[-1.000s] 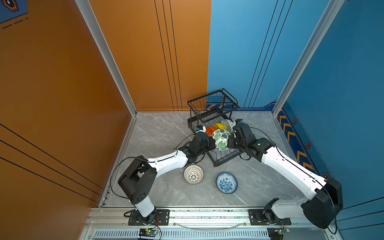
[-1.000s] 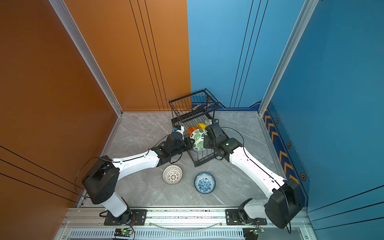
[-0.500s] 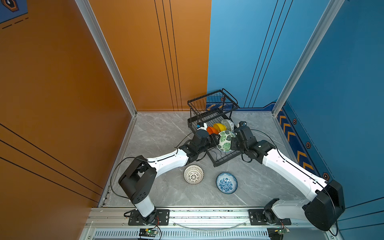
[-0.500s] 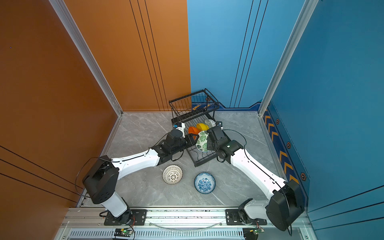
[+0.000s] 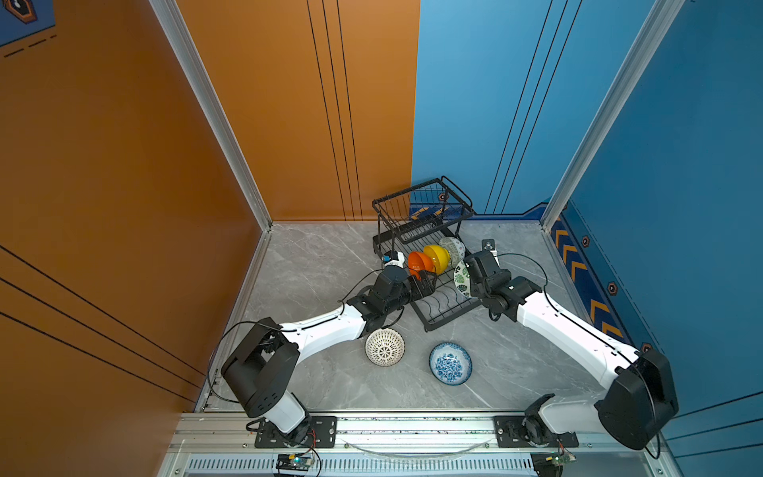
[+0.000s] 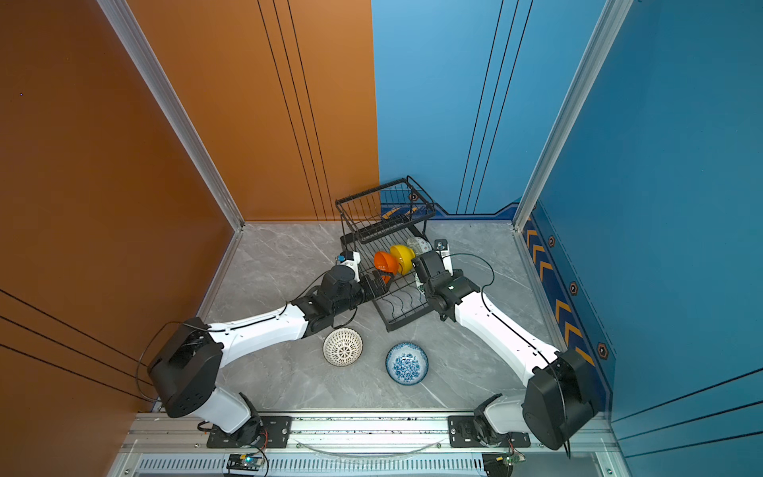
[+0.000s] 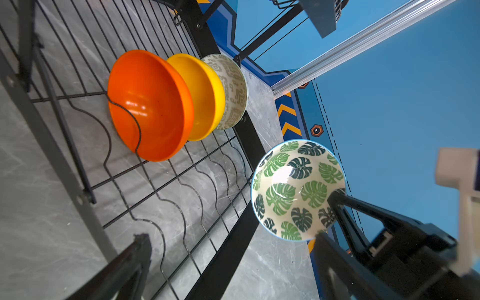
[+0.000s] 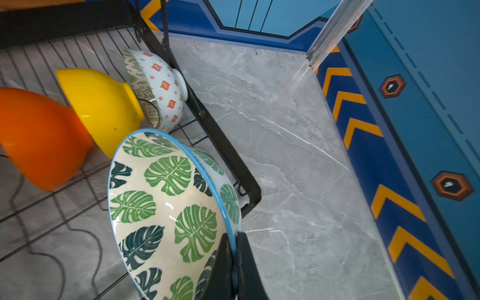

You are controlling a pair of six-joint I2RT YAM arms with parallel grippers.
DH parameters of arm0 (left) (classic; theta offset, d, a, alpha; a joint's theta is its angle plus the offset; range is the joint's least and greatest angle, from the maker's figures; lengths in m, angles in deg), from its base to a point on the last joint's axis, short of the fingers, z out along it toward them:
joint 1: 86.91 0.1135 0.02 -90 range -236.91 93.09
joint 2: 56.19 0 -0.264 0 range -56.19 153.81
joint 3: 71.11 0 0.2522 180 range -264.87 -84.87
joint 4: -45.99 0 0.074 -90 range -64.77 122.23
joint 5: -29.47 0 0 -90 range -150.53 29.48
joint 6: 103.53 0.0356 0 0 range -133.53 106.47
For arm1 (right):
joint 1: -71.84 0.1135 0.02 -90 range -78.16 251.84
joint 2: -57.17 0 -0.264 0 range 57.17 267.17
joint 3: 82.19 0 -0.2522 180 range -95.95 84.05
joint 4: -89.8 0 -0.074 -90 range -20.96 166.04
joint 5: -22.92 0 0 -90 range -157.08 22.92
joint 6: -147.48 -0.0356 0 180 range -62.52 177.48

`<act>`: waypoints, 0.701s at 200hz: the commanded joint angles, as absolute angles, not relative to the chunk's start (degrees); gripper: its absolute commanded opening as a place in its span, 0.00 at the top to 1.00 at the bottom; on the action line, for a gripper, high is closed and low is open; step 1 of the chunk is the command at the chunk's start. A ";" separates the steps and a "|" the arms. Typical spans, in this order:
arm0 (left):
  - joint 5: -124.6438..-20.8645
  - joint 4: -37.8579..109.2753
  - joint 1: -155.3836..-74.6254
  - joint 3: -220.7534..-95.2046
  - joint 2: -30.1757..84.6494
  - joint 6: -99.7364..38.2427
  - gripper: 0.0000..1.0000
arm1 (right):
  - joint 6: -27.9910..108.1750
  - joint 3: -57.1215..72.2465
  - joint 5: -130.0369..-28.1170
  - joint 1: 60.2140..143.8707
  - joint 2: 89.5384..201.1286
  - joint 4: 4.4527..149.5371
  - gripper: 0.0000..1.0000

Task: Load bowls into a dish rack
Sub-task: Place the bowl in the dish rack.

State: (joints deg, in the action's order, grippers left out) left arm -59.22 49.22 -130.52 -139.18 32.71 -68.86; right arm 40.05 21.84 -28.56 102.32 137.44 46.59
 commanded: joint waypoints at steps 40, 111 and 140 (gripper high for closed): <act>-55.91 43.33 -129.32 -136.30 24.39 -63.89 0.02 | 59.72 24.26 -7.67 103.73 144.84 65.76 1.00; -58.82 41.66 -124.80 -135.99 24.14 -63.71 0.02 | 90.48 28.89 2.90 107.65 154.71 100.93 1.00; -59.97 41.12 -123.22 -137.08 25.13 -63.28 0.02 | 100.77 30.38 4.44 108.14 159.03 112.89 1.00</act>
